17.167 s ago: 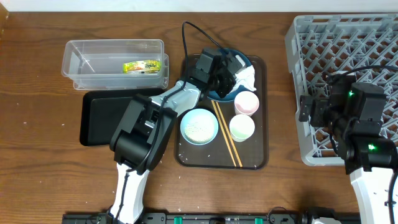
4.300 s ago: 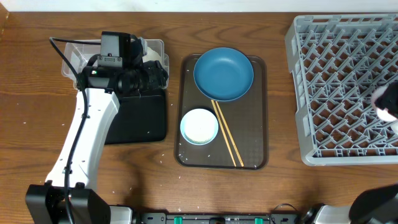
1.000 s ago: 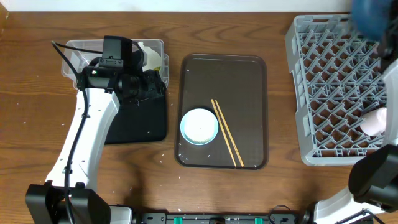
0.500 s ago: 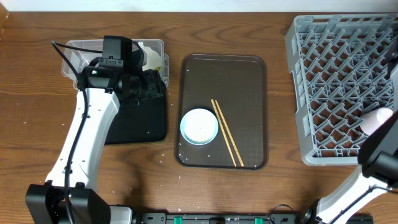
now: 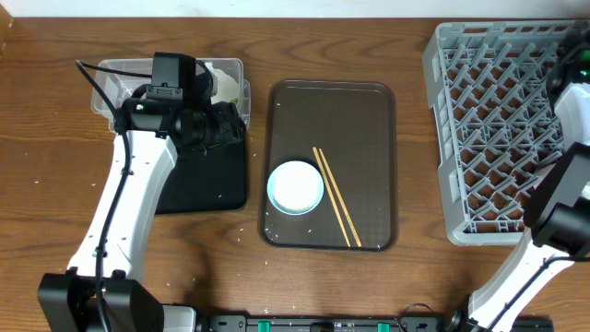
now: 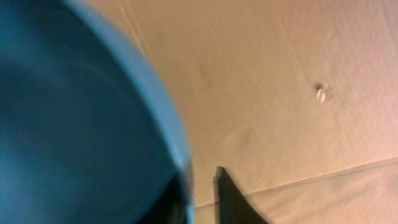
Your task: Sort waste into correct bins and load items into the dishwasher rack
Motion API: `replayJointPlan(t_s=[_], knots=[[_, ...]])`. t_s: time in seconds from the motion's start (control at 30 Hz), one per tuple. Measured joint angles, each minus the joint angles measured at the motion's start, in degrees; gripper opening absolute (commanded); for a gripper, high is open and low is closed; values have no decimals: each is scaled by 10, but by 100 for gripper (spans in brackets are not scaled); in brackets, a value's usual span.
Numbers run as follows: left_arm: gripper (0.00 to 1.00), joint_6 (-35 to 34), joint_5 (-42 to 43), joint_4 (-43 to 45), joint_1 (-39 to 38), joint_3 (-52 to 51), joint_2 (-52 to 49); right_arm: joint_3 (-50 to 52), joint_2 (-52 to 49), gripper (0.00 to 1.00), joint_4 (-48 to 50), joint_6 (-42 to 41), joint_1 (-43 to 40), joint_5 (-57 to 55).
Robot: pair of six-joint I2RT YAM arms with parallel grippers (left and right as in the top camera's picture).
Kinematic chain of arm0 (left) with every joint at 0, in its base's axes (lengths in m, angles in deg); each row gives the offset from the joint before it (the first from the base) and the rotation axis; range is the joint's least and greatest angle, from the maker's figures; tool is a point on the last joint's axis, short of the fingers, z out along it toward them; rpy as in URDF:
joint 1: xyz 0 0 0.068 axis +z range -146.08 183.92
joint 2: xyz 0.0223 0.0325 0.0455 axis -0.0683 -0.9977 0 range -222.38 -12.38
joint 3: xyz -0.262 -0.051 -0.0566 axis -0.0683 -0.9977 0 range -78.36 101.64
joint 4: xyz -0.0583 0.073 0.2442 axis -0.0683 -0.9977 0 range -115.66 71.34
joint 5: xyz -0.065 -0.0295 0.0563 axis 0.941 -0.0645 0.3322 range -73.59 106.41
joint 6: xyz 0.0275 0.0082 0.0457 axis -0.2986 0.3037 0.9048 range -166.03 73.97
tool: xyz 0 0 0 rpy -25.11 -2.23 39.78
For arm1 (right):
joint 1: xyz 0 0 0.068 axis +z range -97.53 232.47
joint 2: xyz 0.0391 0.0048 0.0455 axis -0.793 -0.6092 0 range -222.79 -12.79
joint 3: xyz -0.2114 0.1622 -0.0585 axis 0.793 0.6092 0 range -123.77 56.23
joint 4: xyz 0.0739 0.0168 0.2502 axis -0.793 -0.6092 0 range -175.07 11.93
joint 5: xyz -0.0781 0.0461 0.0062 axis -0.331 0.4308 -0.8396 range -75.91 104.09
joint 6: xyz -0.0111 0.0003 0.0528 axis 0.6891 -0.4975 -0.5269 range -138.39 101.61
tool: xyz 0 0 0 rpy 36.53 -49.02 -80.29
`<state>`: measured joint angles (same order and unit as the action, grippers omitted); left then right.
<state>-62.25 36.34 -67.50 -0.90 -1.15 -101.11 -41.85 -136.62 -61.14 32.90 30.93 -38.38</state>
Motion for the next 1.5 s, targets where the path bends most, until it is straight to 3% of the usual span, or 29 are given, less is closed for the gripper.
replayJointPlan(t_s=[0.23, 0.33, 0.5, 0.7, 0.9, 1.1, 1.5], knots=[[61, 0, -3, 0, 0, 0, 0, 0, 0, 68, -2, -40, 12, -64], [61, 0, -4, 0, 0, 0, 0, 0, 9, 73, -16, -56, 17, -78], [61, 0, -4, 0, 0, 0, 0, 3, 76, 73, -191, -126, 47, -29], [61, 0, -4, -2, 0, 0, 0, -1, 172, 73, -441, -266, 94, 210], [61, 0, -4, -5, 0, 0, 0, -1, 186, 73, -589, -406, 145, 445], [61, 0, -4, -15, 0, 0, 0, 0, 185, 77, -664, -468, 226, 556], [61, 0, -4, -16, 0, 0, 0, 0, 185, 78, -688, -489, 327, 581]])
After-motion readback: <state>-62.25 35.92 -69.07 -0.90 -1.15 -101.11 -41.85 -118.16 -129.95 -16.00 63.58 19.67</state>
